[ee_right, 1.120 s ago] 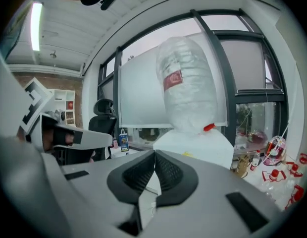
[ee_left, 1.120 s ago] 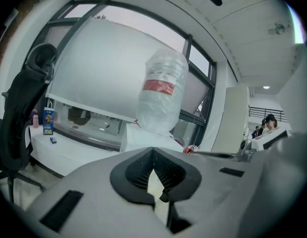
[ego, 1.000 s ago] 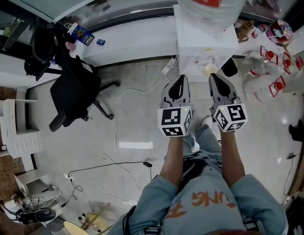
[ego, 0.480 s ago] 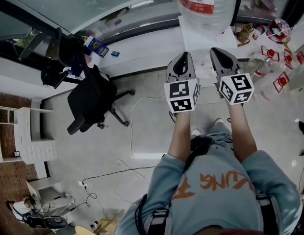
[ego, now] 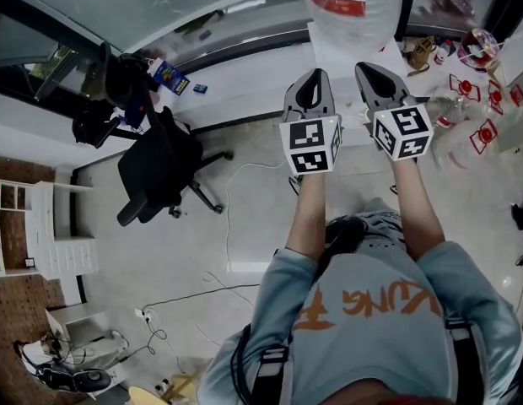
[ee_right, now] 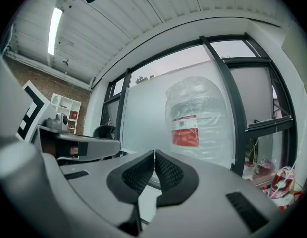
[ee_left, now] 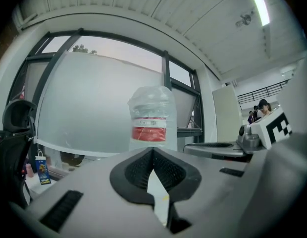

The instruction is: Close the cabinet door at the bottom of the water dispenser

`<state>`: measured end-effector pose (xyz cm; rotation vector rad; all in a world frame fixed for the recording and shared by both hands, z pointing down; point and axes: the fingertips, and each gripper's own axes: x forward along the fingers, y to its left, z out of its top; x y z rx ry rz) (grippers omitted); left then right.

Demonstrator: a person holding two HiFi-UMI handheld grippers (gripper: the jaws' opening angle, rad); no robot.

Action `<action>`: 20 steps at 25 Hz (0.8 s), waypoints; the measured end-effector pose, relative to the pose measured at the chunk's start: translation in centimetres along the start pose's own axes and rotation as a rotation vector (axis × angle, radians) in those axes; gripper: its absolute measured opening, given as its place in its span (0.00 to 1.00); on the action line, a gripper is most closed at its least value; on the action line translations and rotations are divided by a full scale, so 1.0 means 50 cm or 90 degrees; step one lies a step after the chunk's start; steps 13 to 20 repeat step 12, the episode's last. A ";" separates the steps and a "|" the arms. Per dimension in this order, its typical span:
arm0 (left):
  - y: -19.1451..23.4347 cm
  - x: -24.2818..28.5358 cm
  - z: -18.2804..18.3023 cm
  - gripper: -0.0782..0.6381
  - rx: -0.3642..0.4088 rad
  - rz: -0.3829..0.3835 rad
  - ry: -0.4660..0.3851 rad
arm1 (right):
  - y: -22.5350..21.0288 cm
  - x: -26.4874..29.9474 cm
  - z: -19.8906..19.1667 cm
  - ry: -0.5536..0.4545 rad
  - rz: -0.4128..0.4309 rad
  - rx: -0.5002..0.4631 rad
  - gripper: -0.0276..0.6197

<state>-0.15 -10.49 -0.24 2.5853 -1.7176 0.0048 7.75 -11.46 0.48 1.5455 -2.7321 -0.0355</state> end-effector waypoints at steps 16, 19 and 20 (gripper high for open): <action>0.042 -0.008 0.000 0.12 0.077 0.069 0.029 | 0.016 0.005 0.013 0.004 0.000 -0.028 0.09; 0.042 -0.008 0.000 0.12 0.077 0.069 0.029 | 0.016 0.005 0.013 0.004 0.000 -0.028 0.09; 0.042 -0.008 0.000 0.12 0.077 0.069 0.029 | 0.016 0.005 0.013 0.004 0.000 -0.028 0.09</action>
